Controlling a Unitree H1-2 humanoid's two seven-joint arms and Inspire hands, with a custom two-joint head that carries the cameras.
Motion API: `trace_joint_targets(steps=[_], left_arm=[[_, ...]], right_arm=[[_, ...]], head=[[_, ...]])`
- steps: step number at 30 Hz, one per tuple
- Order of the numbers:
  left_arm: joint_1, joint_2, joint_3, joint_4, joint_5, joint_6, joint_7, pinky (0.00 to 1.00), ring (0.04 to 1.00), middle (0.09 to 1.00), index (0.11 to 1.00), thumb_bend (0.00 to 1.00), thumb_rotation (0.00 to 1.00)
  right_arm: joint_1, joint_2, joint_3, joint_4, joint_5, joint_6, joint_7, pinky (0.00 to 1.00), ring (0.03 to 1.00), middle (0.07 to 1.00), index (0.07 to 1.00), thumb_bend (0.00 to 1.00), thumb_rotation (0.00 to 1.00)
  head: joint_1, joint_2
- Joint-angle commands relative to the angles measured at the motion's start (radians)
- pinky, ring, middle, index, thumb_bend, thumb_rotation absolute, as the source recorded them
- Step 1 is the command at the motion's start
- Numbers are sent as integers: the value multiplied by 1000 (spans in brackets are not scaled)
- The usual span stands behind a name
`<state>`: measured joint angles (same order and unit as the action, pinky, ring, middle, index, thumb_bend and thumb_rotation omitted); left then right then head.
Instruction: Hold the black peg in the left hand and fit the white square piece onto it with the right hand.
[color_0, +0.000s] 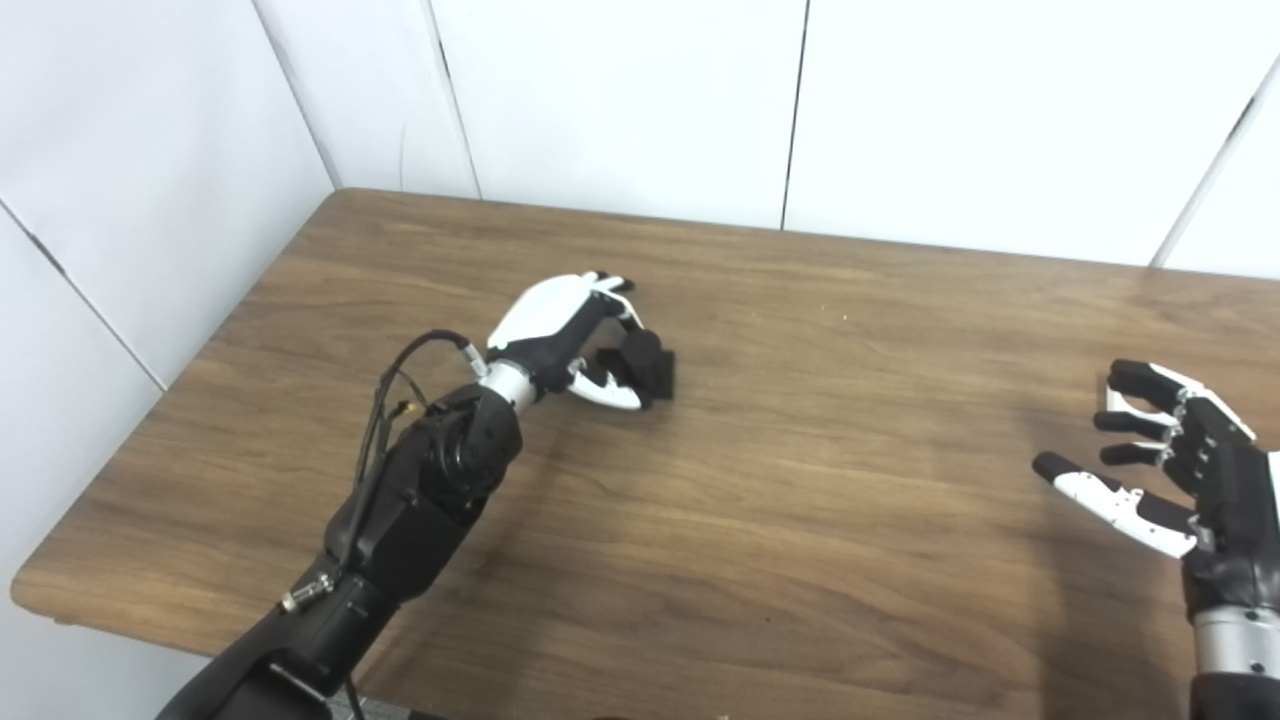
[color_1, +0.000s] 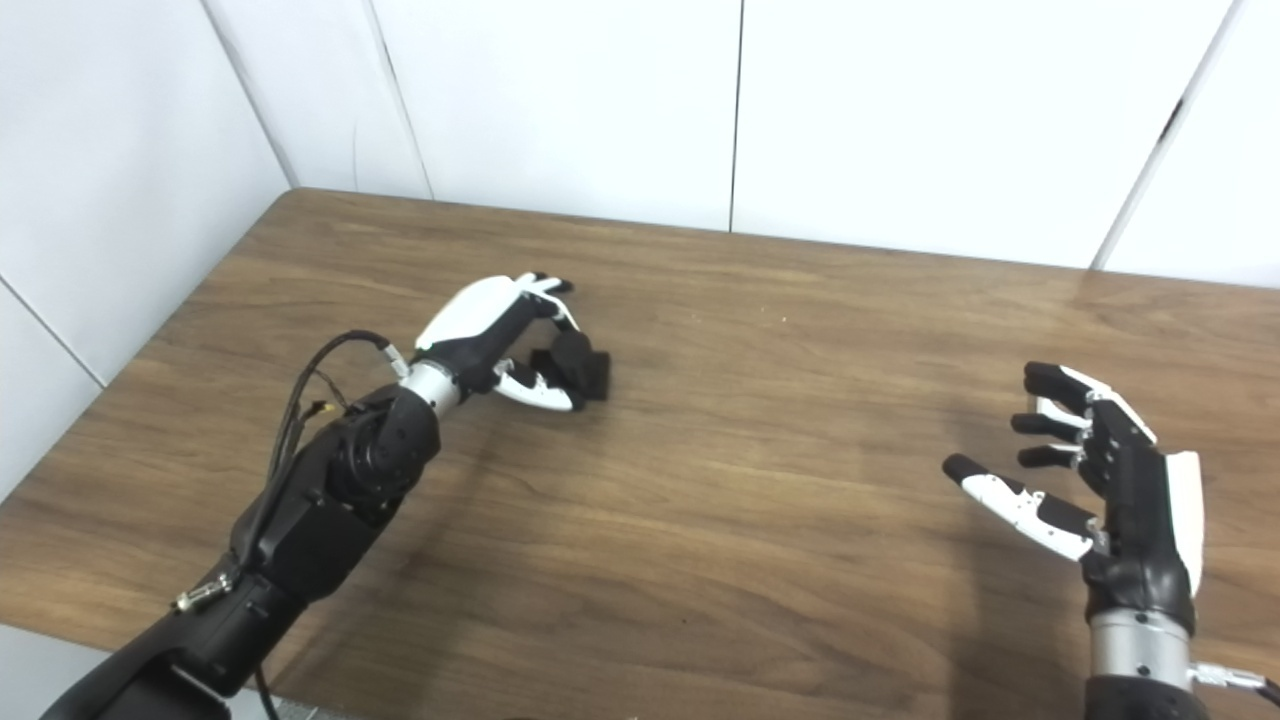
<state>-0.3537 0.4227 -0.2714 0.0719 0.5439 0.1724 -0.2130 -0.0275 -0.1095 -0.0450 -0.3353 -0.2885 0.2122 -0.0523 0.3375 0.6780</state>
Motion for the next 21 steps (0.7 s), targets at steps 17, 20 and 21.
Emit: trace_joint_targets(steps=[17, 20, 21], left_arm=[[17, -44, -58, -1, -102, -362, -53, 1000, 1000, 929, 490, 520, 81], [24, -64, -77, -8, -111, -369, -76, 1000, 1000, 934, 490, 520, 80], [27, -72, -84, -8, -113, -373, -82, 1000, 1000, 936, 490, 520, 80]], right_arm=[[-23, 11, -3, -53, 8, -1, 0, 552, 672, 796, 740, 618, 0], [-26, 10, -3, -52, 7, -6, 0, 543, 667, 792, 737, 620, 0], [-26, 10, -4, -50, 7, -10, -1, 541, 665, 790, 737, 621, 0]], head=[[-23, 8], [-32, 10], [-32, 10]])
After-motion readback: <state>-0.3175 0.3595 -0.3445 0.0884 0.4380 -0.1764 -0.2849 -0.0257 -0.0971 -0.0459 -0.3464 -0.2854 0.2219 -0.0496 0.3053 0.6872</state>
